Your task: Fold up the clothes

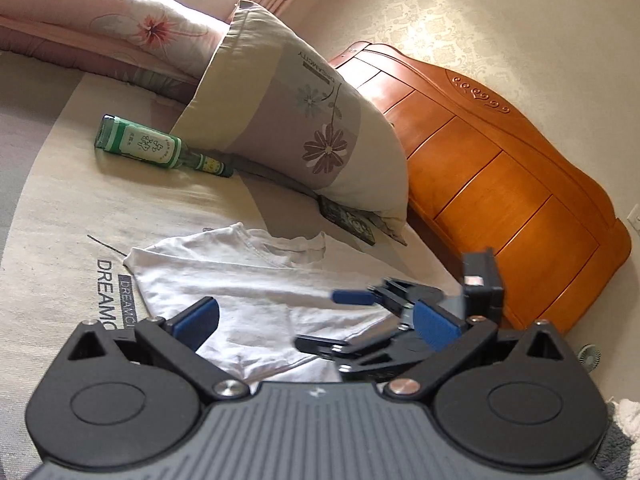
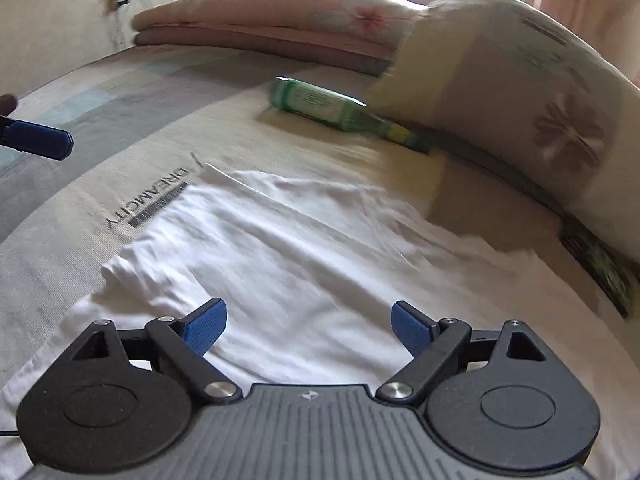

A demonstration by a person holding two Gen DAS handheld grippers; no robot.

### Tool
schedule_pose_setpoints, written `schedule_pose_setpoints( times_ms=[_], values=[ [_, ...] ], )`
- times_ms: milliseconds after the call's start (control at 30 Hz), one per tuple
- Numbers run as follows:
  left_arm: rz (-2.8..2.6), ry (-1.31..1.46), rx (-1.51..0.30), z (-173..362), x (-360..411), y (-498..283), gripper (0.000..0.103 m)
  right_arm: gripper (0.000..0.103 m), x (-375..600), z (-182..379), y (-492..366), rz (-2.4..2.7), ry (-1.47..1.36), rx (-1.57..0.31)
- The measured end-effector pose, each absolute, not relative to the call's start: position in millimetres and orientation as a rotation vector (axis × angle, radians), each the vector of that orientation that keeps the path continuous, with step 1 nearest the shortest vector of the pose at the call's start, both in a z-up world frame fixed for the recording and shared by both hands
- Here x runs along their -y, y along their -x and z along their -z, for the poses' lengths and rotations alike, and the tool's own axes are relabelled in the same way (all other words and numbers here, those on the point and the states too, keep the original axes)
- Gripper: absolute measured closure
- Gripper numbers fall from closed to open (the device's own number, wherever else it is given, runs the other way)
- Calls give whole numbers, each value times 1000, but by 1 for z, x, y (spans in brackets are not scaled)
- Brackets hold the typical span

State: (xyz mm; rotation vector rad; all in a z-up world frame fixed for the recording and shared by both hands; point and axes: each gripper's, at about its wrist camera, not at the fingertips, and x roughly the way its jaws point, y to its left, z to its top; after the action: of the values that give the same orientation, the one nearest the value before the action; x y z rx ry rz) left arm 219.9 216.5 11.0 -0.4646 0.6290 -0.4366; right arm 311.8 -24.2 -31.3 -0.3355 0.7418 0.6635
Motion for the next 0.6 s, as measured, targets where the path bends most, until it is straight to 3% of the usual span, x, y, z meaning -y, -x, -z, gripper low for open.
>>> schedule_pose_setpoints(
  times_ms=[133,400,500,600],
  values=[
    [258,354,-682,4,-206,-229,1,0,68,35,-277,-617,243,-745],
    [240,201,-723,21,-131,-243,1,0,97,53,-274,-669,55,-707],
    [234,81,-729,28,-104,-251,1,0,103,62,-274,-667,42,-778],
    [173,121,-839,51,-107,-263,1,0,109,55,-268,-616,85,-738]
  ],
)
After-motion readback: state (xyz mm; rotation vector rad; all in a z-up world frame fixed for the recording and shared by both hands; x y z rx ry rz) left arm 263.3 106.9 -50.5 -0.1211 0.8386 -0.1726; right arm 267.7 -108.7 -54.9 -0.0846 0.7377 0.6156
